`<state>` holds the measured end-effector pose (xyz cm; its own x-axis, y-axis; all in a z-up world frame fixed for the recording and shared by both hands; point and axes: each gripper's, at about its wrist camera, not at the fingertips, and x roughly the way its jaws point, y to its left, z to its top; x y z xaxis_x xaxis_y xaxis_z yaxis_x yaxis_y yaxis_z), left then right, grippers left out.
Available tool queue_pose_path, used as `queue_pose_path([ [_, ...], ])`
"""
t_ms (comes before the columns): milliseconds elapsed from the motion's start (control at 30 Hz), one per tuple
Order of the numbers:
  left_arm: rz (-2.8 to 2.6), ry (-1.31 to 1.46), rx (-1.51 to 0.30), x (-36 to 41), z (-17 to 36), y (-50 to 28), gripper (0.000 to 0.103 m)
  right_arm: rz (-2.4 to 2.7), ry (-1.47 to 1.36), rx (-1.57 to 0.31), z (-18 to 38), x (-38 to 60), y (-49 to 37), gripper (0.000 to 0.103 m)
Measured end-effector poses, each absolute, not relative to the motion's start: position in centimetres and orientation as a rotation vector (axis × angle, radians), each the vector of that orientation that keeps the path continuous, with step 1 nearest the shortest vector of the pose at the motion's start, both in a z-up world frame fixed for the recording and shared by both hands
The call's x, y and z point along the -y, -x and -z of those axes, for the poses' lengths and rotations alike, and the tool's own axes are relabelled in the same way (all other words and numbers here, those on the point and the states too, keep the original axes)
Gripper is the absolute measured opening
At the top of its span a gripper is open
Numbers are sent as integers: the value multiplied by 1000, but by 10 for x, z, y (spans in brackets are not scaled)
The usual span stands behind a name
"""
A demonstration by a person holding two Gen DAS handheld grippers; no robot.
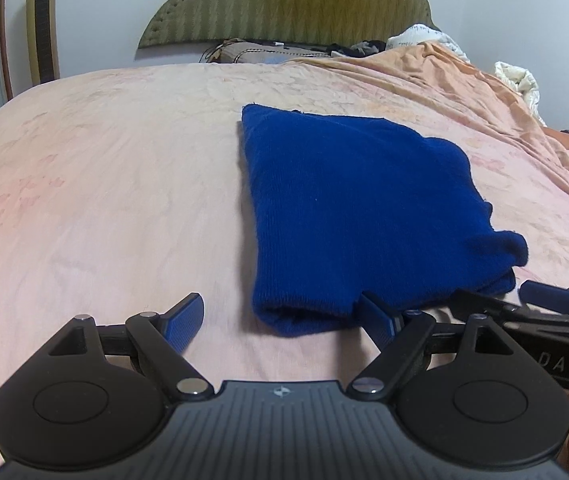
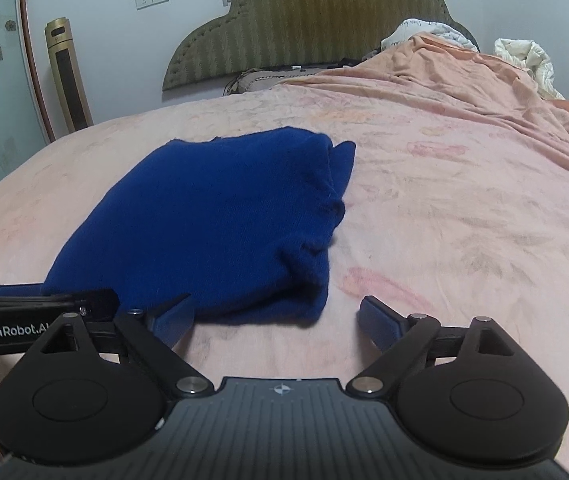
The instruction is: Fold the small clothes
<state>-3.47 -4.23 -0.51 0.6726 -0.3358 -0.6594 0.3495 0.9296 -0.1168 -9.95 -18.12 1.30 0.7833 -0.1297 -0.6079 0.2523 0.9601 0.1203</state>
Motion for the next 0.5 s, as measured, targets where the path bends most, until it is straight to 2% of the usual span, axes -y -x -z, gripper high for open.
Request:
queue_pose_path([
  [233, 376, -59, -733, 43, 6, 45, 85, 219, -87, -630, -14, 166, 108, 94],
  [500, 375, -59, -736, 41, 6, 48, 85, 213, -96, -627, -15, 164, 115, 95],
])
